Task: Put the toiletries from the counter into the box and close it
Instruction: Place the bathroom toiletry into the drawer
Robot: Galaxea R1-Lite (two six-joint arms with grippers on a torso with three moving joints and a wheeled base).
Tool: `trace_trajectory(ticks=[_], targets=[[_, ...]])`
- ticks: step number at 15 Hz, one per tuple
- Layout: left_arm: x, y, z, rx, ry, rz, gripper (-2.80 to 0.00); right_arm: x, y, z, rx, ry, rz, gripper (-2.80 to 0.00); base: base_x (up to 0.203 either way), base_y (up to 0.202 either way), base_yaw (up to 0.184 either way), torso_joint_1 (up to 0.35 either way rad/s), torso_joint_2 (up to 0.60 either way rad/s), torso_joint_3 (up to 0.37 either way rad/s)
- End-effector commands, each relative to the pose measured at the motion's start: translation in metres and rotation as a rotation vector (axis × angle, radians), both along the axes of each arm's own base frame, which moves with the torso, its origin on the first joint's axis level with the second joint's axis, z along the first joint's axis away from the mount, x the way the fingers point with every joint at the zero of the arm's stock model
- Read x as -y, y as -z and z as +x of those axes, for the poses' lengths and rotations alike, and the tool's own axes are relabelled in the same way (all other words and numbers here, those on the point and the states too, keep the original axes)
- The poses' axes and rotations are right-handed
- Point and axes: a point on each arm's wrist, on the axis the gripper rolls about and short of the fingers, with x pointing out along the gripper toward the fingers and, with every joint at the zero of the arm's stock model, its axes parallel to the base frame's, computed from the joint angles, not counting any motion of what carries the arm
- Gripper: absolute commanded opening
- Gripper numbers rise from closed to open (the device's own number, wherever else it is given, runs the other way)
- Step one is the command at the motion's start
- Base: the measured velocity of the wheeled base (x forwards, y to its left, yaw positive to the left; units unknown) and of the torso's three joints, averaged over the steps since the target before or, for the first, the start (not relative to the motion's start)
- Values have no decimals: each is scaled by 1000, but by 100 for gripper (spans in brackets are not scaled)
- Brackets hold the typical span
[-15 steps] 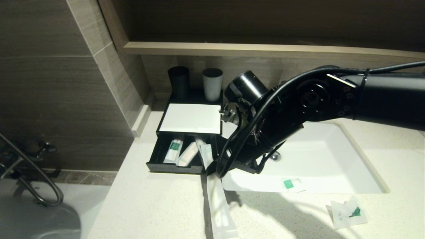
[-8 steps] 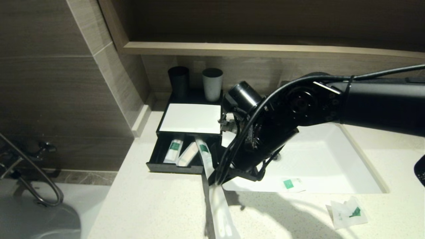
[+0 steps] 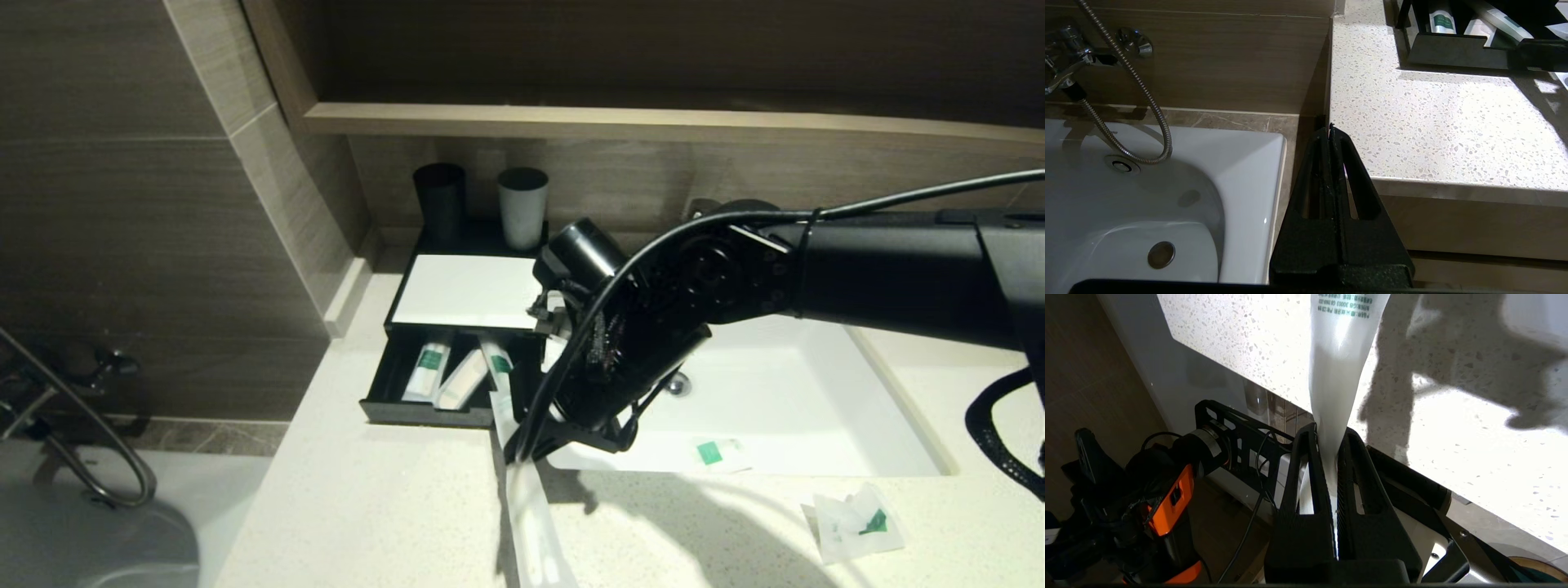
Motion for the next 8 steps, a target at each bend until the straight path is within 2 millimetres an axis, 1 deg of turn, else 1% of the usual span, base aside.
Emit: trace_trajectory(ticks=[1, 8], targets=[[0, 0, 0, 0, 1, 0, -280, 0, 3, 5, 3, 14, 3, -280, 0, 0, 0, 0, 0, 0], [0, 0, 0, 0, -1, 0, -280, 3, 5, 18, 36, 42, 28, -280, 0, 0, 0, 0, 0, 0]])
